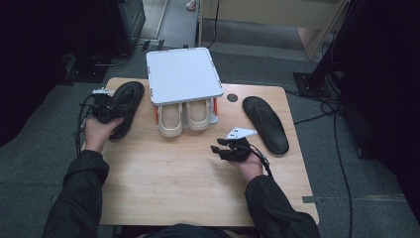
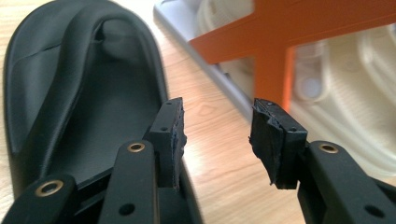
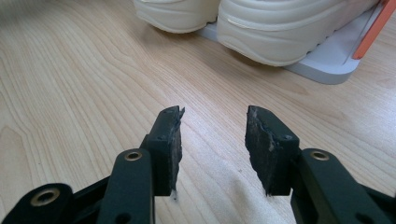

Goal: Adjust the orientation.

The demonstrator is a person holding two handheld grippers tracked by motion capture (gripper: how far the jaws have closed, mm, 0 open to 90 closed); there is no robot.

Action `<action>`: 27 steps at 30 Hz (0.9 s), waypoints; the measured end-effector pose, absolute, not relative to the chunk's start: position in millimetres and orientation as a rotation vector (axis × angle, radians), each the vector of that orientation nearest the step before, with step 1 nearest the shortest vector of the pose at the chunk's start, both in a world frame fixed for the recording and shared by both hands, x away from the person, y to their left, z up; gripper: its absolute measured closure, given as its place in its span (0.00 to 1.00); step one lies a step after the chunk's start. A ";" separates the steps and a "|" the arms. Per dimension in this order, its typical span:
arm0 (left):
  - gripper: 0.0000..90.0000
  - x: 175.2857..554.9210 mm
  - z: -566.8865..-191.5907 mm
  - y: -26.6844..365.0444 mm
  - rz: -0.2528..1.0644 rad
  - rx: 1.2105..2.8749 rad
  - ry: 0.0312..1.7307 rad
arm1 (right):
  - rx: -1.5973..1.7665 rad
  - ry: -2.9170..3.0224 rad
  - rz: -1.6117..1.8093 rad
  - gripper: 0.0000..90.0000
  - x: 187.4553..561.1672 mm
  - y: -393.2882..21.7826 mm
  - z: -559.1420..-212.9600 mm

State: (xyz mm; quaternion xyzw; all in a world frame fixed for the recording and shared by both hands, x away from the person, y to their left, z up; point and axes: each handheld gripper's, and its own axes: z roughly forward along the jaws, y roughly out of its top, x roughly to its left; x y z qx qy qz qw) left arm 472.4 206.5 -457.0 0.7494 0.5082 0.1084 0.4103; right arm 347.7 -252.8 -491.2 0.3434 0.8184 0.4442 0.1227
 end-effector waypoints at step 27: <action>0.67 469.9 -482.4 192.1 0.129 1.889 1.334 | 1.014 2.370 1.287 0.63 343.6 -257.2 -490.5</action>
